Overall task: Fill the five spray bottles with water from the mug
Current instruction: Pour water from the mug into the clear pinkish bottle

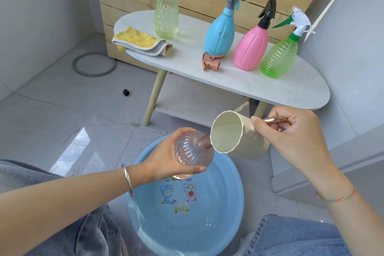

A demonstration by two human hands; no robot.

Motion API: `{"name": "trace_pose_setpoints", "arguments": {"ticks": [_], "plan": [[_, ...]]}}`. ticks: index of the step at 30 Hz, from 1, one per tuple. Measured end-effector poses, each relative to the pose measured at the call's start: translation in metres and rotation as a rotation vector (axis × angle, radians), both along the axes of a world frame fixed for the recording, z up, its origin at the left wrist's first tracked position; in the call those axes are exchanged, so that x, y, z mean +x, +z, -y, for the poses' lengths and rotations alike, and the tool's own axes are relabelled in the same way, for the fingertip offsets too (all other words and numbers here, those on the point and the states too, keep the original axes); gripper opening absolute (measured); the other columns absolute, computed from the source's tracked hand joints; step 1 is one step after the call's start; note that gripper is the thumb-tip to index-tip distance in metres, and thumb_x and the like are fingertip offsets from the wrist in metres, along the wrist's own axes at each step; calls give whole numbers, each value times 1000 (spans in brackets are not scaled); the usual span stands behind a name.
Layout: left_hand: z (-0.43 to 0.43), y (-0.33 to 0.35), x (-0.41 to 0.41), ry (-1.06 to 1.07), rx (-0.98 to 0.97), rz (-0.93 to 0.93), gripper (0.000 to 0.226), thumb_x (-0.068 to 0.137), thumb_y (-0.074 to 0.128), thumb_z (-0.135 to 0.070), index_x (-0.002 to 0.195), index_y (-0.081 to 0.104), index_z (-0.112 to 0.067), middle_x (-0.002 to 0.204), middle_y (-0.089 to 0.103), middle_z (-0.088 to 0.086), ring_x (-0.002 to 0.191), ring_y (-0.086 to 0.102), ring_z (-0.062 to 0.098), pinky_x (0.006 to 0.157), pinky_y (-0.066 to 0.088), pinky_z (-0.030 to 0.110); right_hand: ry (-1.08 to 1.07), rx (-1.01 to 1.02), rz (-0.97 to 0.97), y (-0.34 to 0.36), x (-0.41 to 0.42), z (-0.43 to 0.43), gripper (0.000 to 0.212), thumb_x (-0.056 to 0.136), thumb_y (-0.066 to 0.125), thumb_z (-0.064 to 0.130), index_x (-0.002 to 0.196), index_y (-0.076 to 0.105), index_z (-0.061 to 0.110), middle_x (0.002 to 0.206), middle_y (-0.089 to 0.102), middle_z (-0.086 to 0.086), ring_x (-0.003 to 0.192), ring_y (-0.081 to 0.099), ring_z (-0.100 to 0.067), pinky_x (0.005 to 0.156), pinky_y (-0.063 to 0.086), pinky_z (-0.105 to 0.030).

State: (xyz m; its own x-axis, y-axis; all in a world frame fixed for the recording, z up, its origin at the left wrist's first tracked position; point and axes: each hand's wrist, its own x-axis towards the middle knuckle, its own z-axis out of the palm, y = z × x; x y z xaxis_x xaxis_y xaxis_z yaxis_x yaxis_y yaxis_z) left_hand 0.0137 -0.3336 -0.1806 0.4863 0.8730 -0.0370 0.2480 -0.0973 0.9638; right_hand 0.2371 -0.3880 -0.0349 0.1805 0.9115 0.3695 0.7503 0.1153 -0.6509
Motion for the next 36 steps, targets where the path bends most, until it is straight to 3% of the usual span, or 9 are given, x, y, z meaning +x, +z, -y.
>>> {"name": "trace_pose_setpoints", "arguments": {"ticks": [26, 31, 36], "plan": [[3, -5, 0, -7, -22, 0, 85, 51, 89, -53, 125, 50, -36, 118, 64, -18, 113, 60, 4, 101, 49, 35, 43, 27, 114, -1, -7, 0, 40, 76, 76, 15, 52, 44, 6, 57, 46, 3, 51, 38, -11, 48, 27, -14], [4, -5, 0, -8, -20, -8, 85, 51, 89, -54, 125, 50, -37, 117, 63, -20, 113, 60, 3, 101, 49, 34, 51, 58, 127, -1, -8, -1, 37, 73, 68, 27, 52, 44, 8, 62, 50, 0, 56, 43, -13, 50, 29, -14], [4, -6, 0, -6, -36, -4, 85, 50, 89, -55, 124, 50, -39, 117, 64, -20, 113, 60, 4, 102, 49, 37, 57, 71, 141, -1, -8, -1, 36, 73, 67, 27, 52, 43, 9, 53, 45, -4, 58, 44, -17, 52, 30, -14]]}}
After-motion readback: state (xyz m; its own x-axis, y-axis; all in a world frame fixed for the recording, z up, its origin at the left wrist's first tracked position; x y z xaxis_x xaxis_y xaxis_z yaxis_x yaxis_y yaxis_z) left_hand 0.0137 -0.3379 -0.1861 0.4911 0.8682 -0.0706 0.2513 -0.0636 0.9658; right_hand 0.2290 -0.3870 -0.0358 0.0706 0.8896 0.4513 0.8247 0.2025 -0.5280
